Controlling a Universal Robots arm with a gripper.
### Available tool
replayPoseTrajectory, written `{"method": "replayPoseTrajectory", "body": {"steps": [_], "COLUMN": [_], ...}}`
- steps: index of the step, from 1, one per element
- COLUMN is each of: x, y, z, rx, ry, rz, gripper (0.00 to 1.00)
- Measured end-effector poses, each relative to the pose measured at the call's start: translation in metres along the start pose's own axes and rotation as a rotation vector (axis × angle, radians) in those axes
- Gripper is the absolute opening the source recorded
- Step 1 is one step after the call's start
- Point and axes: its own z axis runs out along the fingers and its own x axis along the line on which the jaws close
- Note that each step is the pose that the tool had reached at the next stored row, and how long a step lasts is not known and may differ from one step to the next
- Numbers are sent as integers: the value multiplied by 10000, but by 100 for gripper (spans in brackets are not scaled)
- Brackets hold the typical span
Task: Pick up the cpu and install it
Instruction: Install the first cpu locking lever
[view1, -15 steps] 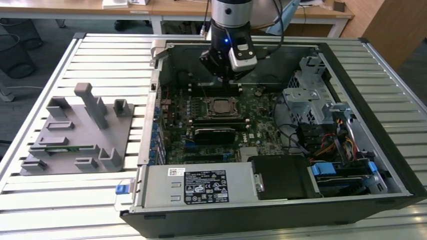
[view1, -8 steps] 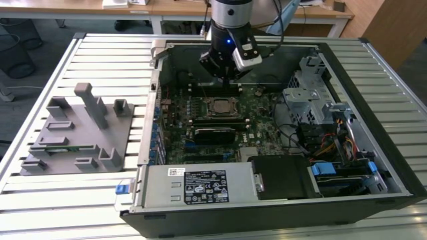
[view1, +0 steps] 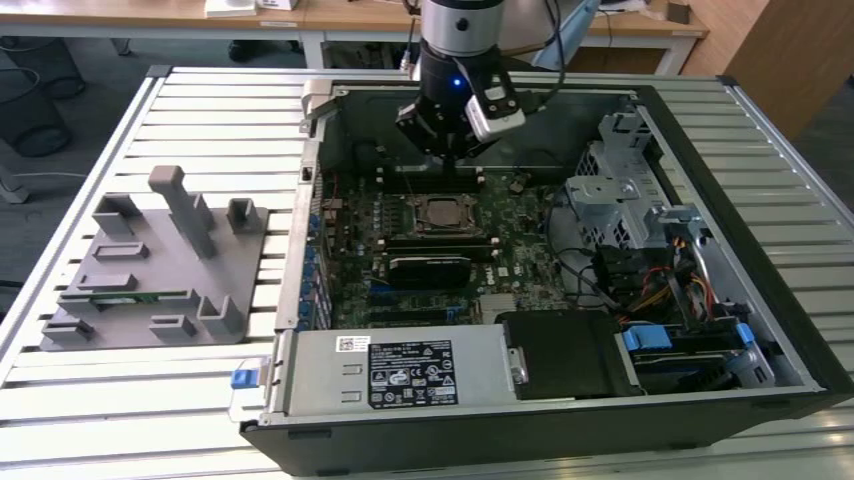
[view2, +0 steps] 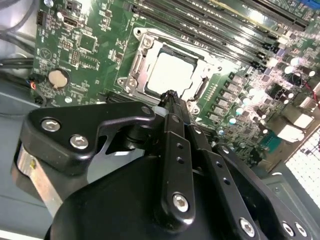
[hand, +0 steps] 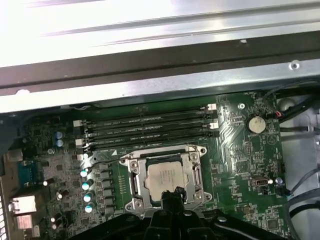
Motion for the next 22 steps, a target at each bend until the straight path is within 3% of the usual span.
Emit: {"method": "replayPoseTrajectory", "body": {"steps": [9, 22], "x": [11, 342], "y": [-2, -46], "z": [27, 24], "rx": [-35, -36], "ry": [-1, -2], "rz": [-1482, -1515], "gripper": [11, 11]}}
